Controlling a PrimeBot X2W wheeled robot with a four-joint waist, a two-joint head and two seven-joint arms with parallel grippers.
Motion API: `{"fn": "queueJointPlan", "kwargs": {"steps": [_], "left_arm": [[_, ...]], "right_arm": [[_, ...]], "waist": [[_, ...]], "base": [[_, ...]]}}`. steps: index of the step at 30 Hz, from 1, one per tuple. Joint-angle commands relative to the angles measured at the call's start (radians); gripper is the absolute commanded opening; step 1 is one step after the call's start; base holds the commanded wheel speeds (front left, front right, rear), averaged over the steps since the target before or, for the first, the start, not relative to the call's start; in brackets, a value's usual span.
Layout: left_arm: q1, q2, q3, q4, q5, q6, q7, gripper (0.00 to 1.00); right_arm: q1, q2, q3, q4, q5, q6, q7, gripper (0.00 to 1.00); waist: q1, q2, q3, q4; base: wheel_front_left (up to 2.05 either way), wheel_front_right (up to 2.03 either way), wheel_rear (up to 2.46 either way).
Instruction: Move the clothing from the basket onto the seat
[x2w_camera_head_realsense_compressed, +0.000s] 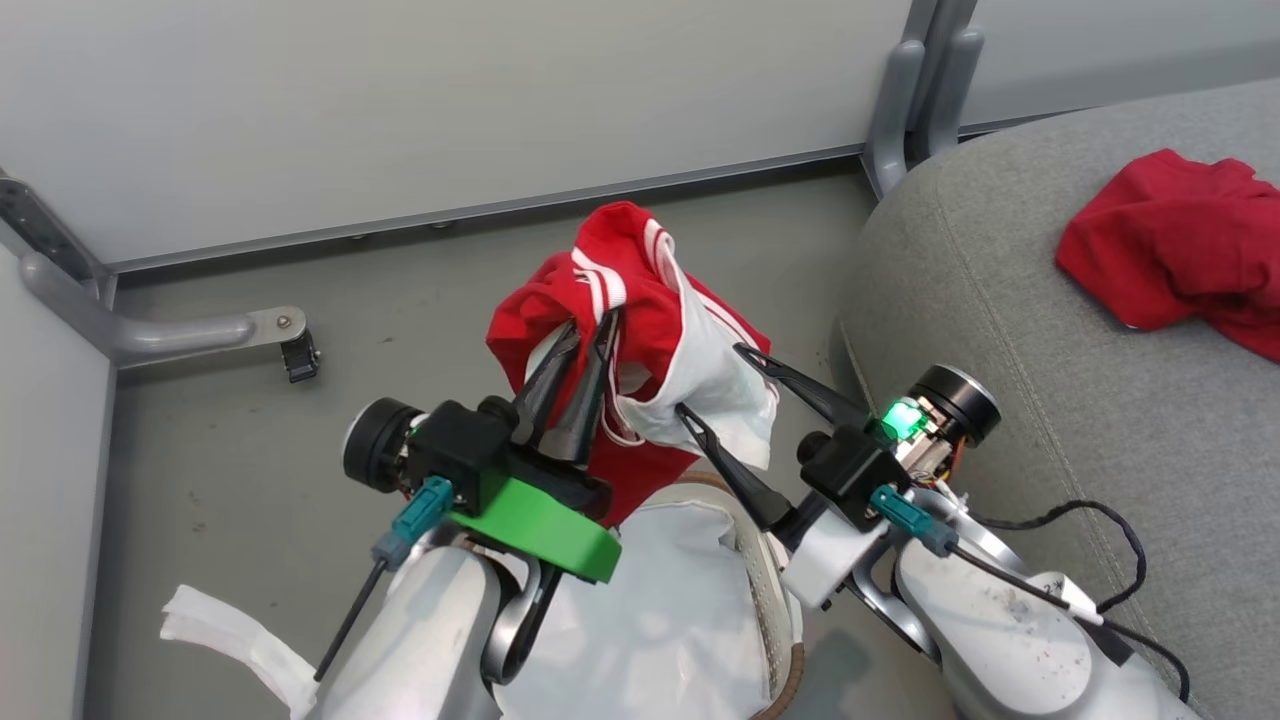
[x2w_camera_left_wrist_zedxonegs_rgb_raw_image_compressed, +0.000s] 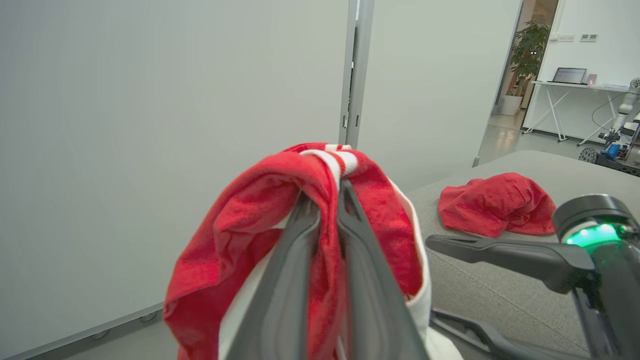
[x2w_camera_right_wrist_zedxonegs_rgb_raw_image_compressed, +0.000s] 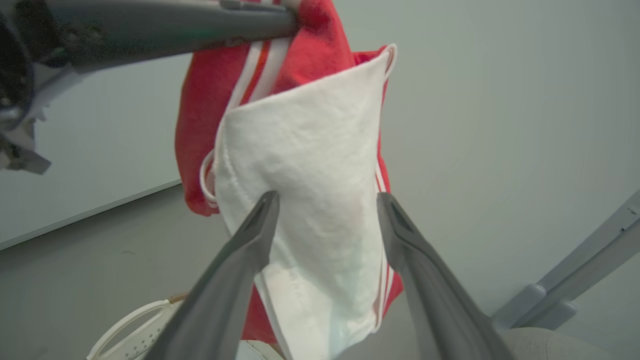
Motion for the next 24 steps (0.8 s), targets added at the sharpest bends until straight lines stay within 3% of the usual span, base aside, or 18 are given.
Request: {"fn": "queueJointPlan", "kwargs": {"steps": [1,10,11,12,13,18,19,20,21,24], "left_arm": [[0.004,0.001,-0.013,-0.005,-0.005,-0.004,-0.001,0.00],[-0.020,0.000,-0.168,0.012,-0.062,-0.004,-0.001,0.00],[-0.022,0.001,-0.180,0.013,-0.068,-0.004,-0.001,0.00],[-0.022,0.000,-0.188,0.015,-0.073,-0.004,-0.001,0.00],[-0.022,0.000,-0.194,0.019,-0.075,-0.004,-0.001,0.00],[-0.017,0.000,-0.181,0.029,-0.071,-0.004,-0.001,0.00],[-0.015,0.000,-0.171,0.026,-0.064,-0.004,-0.001,0.04],[-0.010,0.000,-0.165,0.024,-0.062,-0.004,-0.001,0.43],[-0.003,0.000,-0.155,0.028,-0.057,-0.004,-0.001,1.00],[0.015,0.001,-0.121,0.034,-0.041,-0.004,-0.001,1.00]], "right_arm": [[-0.029,-0.004,0.017,0.029,0.001,-0.001,-0.002,1.00],[-0.125,0.032,0.086,0.177,0.024,-0.001,-0.002,1.00],[-0.123,0.038,0.086,0.185,0.030,-0.001,-0.002,0.96],[-0.119,0.041,0.090,0.193,0.035,-0.001,-0.002,0.22],[-0.111,0.045,0.089,0.196,0.048,-0.001,-0.002,0.00],[-0.085,0.048,0.074,0.184,0.081,-0.001,-0.003,0.00],[-0.078,0.047,0.063,0.178,0.088,-0.001,-0.002,0.00],[-0.070,0.045,0.055,0.173,0.091,-0.001,-0.002,0.00],[-0.058,0.044,0.040,0.169,0.096,-0.001,-0.002,0.00],[-0.028,0.046,-0.001,0.152,0.107,-0.001,-0.003,0.00]], "waist": [[0.0001,0.0000,-0.004,0.014],[0.0001,0.0000,-0.008,0.089],[0.0001,0.0000,-0.010,0.098],[0.0001,0.0000,-0.011,0.105],[0.0001,0.0000,-0.012,0.113],[0.0001,0.0000,-0.014,0.128],[0.0001,0.0000,-0.014,0.128],[0.0001,0.0000,-0.015,0.125],[0.0001,0.0000,-0.017,0.119],[0.0001,0.0000,-0.022,0.088]], "base": [[0.00,0.00,0.00],[0.00,0.00,0.00],[0.00,0.00,0.00],[0.00,0.00,0.00],[0.00,0.00,0.00],[0.00,0.00,0.00],[0.00,0.00,0.00],[0.00,0.00,0.00],[0.00,0.00,0.00],[0.00,0.00,0.00]]}}
